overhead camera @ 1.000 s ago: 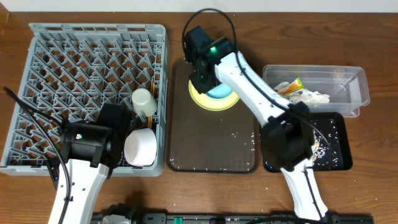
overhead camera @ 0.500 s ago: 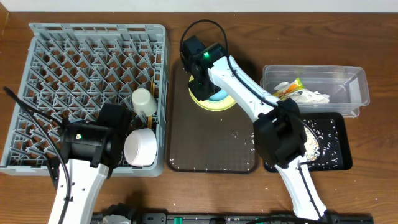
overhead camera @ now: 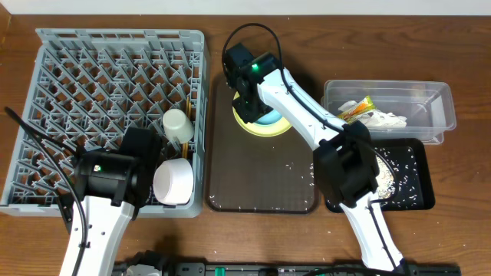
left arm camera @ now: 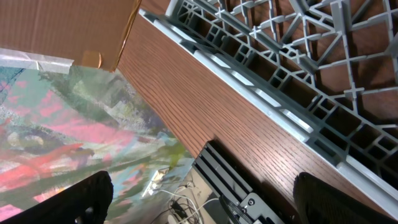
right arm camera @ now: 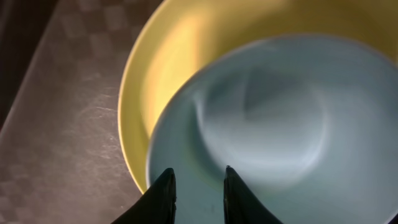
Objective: Sort waste into correct bins and load items into the dishwasher
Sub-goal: 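Move the right gripper back down onto the blue bowl on the plate, then grasp the light-blue bowl rim with the right gripper and lift it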
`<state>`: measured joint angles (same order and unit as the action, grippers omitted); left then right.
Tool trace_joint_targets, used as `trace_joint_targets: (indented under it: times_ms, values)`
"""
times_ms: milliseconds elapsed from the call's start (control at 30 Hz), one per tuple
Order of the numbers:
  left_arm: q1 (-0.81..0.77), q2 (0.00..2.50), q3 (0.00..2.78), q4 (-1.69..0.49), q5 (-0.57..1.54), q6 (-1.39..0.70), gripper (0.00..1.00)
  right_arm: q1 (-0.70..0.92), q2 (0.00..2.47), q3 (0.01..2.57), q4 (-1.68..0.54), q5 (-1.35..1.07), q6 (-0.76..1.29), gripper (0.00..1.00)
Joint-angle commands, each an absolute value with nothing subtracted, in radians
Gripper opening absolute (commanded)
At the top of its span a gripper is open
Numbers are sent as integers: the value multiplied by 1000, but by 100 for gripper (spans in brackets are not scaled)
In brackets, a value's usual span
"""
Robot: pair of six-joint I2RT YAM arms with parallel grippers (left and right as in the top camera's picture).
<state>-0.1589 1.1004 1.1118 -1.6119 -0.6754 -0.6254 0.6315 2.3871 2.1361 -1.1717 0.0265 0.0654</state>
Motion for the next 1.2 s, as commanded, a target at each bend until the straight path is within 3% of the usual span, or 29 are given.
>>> trace_joint_targets:
  times_ms: [0,633,800,1167]
  values:
    - [-155,1098,1114,-1686,-679,-633,93,637,2329,2148,-1158,-35,49,26]
    - [-155,1098,1114,-1686,-679,-633,93,640,2328,2145,-1161,-146,47,28]
    - [-155,1098,1114,-1686,-679,-633,93,663,2329,2129,-1164,-102,47,20]
    - [-155,1098,1114,-1686,-679,-633,94,700,2329,2091,-1188,36,55,20]
